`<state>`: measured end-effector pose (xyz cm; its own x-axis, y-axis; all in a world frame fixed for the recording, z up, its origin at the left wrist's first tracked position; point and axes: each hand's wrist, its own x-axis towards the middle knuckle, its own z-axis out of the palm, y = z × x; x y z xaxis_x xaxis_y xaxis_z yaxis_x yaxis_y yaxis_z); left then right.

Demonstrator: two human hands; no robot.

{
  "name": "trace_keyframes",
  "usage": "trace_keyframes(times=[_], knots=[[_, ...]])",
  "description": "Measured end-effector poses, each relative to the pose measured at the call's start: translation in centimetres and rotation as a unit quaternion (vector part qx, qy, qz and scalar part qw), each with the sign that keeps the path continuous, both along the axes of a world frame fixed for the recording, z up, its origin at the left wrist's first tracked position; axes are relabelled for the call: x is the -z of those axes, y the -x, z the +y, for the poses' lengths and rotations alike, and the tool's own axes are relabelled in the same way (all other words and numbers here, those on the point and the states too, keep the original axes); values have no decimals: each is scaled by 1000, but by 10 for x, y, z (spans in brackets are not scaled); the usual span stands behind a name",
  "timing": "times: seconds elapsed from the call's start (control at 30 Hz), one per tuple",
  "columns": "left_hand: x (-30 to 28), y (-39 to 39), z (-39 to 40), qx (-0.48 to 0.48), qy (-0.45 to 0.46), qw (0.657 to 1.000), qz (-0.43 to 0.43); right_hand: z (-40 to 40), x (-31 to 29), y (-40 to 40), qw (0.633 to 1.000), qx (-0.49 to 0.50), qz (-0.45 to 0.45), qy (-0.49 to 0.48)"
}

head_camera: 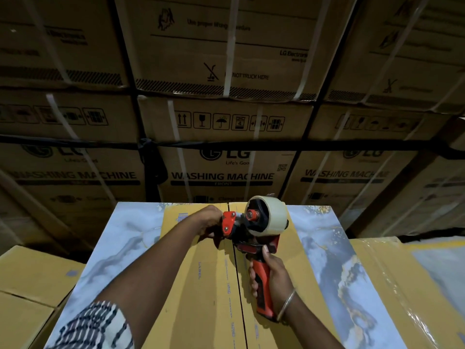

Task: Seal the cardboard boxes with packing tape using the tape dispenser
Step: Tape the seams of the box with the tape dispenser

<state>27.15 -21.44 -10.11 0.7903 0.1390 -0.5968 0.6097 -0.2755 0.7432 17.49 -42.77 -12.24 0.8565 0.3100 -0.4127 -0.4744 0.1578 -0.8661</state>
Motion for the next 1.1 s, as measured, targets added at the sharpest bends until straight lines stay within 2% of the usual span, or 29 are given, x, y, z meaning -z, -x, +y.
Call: trace_keyframes(times=[0.13, 0.23, 0.47, 0.6, 0.8, 1.1], knots=[[-7, -25, 4, 54, -62, 996, -27, 12, -5, -10, 999, 12, -25, 28], [-13, -47, 11, 30, -94, 993, -70, 19, -1, -12, 998, 27, -32, 42], [-12, -79, 5, 93, -193, 969, -123, 37, -7, -23, 992, 69, -58, 89], [-10, -87, 12, 74, -207, 963, -159, 44, -8, -27, 993, 76, -46, 81], [5, -90, 17, 107, -203, 964, -138, 47, 0, -24, 993, 71, -14, 90], [19, -89, 19, 82, -169, 974, -130, 50, 3, -29, 991, 74, 6, 108]])
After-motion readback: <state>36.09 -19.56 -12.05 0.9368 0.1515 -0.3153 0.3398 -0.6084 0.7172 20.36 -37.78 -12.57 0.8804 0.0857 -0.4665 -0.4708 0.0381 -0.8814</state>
